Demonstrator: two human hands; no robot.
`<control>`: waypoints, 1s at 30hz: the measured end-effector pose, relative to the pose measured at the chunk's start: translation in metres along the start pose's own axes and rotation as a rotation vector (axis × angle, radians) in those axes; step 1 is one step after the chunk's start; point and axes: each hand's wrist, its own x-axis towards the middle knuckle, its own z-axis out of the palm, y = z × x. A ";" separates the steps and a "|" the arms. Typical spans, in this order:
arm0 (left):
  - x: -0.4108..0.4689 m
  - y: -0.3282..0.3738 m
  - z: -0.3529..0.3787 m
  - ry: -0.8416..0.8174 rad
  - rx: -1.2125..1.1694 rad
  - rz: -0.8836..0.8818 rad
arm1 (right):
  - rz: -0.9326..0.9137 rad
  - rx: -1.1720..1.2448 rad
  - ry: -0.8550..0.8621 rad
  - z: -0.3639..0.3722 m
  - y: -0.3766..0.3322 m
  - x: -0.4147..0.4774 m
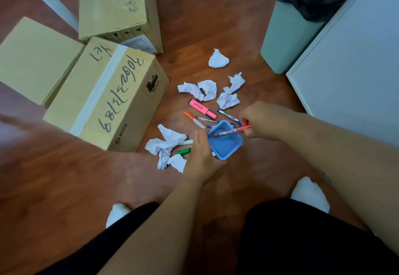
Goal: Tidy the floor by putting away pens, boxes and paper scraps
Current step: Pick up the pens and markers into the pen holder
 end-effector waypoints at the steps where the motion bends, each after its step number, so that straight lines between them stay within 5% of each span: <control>1: -0.002 0.001 0.006 -0.009 -0.028 0.006 | 0.016 -0.004 -0.016 0.001 -0.001 -0.003; 15: 0.051 0.044 0.081 -0.145 0.008 0.140 | 0.184 0.405 0.255 0.041 0.082 -0.006; 24: 0.110 0.045 0.110 -0.085 -0.041 0.071 | 0.439 0.620 0.371 0.065 0.125 0.043; 30: 0.132 0.036 0.115 -0.245 -0.024 -0.019 | 0.507 0.711 0.445 0.076 0.133 0.064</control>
